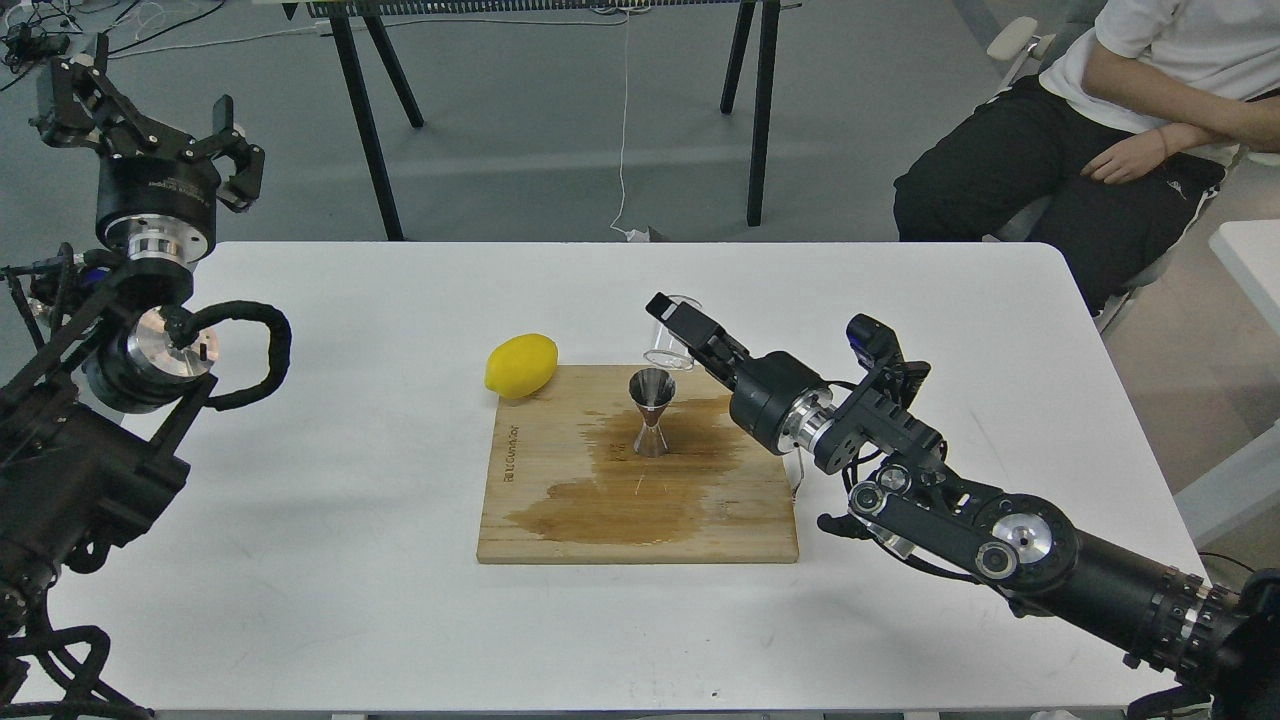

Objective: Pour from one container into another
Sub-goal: 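Tilt the glass cup upright and move it back away from the jigger, then lower the glass cup onto the table with the right gripper, then open the right gripper and release the glass cup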

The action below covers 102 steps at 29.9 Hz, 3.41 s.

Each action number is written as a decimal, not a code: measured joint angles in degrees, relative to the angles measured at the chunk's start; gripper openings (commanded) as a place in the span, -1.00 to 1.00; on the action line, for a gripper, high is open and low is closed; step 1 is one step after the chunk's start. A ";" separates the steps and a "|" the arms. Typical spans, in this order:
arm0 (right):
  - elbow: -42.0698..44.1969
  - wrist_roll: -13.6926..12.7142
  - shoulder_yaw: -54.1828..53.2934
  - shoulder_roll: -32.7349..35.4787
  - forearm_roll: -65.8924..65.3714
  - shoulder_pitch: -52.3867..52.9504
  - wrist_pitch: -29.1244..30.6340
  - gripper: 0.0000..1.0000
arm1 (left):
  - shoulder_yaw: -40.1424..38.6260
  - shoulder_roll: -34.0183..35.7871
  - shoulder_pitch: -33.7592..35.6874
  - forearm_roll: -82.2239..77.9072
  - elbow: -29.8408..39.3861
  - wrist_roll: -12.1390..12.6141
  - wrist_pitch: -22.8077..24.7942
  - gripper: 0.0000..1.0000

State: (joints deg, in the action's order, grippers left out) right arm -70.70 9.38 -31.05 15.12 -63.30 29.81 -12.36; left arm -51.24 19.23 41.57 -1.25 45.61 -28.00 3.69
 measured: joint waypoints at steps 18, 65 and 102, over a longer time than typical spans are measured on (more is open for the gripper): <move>-7.65 -4.06 -24.20 8.59 57.37 -18.36 1.18 -0.11 | 0.00 -0.15 0.00 0.02 0.00 0.00 -0.09 1.00; 19.37 -17.37 -36.21 5.34 79.83 -20.76 16.36 0.61 | 0.07 -0.27 0.00 -0.07 0.00 0.00 -0.26 1.00; 30.78 -16.86 -44.97 -7.71 80.08 -19.08 29.09 0.13 | 0.61 -0.60 0.35 -0.25 -0.02 0.00 -0.41 1.00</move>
State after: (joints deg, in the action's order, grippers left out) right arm -39.92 -7.49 -76.02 7.41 16.79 10.72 16.73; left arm -50.63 18.63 41.92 -1.50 45.60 -28.00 3.28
